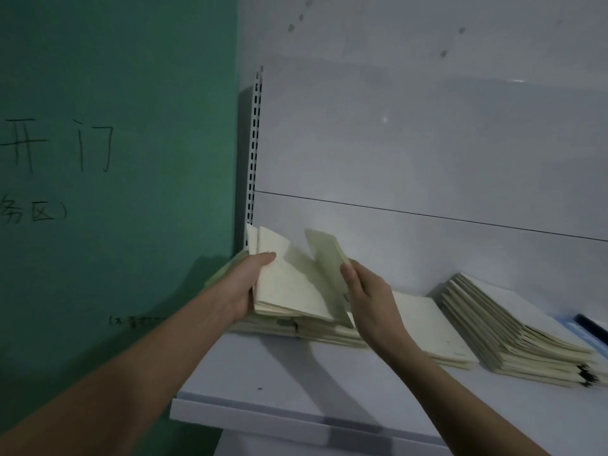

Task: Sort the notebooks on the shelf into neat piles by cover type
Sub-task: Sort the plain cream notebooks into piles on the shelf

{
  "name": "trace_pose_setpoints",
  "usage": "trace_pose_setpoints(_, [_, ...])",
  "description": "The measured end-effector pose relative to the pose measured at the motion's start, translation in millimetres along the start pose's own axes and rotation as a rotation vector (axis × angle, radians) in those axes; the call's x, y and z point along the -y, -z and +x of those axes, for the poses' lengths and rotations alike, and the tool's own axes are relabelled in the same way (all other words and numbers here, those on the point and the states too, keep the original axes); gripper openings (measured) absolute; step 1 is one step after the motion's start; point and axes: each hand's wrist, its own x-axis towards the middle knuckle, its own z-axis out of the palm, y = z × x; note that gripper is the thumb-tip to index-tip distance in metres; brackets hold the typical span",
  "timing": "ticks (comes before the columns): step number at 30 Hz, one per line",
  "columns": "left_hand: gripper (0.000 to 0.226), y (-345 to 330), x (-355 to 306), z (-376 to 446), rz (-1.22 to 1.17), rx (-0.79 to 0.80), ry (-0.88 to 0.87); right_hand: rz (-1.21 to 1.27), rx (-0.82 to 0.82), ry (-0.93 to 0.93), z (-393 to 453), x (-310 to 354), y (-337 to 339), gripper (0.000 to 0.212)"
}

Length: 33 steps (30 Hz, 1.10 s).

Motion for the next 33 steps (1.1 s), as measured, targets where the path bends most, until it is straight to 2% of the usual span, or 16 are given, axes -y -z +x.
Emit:
trace_pose_setpoints(3, [0.037,-12,12,3,-0.027,0.087,0.007,-0.240,0.171,0.160,-20,13,-11,0.048])
trace_pose_setpoints(5, [0.040,-16,18,7,-0.036,0.121,-0.021,-0.289,0.235,0.195,-27,10,-13,0.046])
trace_pose_setpoints(7, [0.034,-15,24,12,-0.043,0.110,-0.056,-0.264,0.313,0.172,-31,4,-8,0.046])
trace_pose_setpoints(9, [0.036,-18,28,16,-0.044,0.082,-0.061,-0.178,0.379,0.069,-35,-2,1,0.046])
trace_pose_setpoints(11, [0.039,-24,32,17,-0.043,0.059,-0.057,-0.033,0.323,-0.079,-37,-8,10,0.049])
trace_pose_setpoints(14, [0.037,-40,37,13,-0.088,0.066,-0.017,-0.005,0.054,-0.237,-34,-23,28,0.042])
trace_pose_setpoints(15, [0.037,-45,38,12,-0.098,0.072,-0.003,0.022,0.019,-0.319,-32,-27,36,0.039])
trace_pose_setpoints(18, [0.036,-66,39,9,-0.098,0.080,0.004,0.387,0.093,-0.604,-27,-40,57,0.036])
trace_pose_setpoints(21, [0.034,-93,41,11,-0.059,0.114,0.010,0.682,0.102,-0.673,-25,-58,74,0.032])
trace_pose_setpoints(23, [0.030,-112,46,17,0.006,0.145,0.008,0.689,0.027,-0.653,-25,-77,84,0.033])
trace_pose_setpoints(28, [0.035,-157,65,38,0.276,0.157,-0.025,0.368,-0.054,-0.532,-30,-121,113,0.051])
trace_pose_setpoints(31, [0.048,-185,77,55,0.416,0.084,-0.081,0.288,-0.087,-0.505,-29,-139,128,0.043])
trace_pose_setpoints(33, [0.052,-202,85,63,0.496,0.062,-0.077,0.225,-0.085,-0.493,-26,-153,138,0.046])
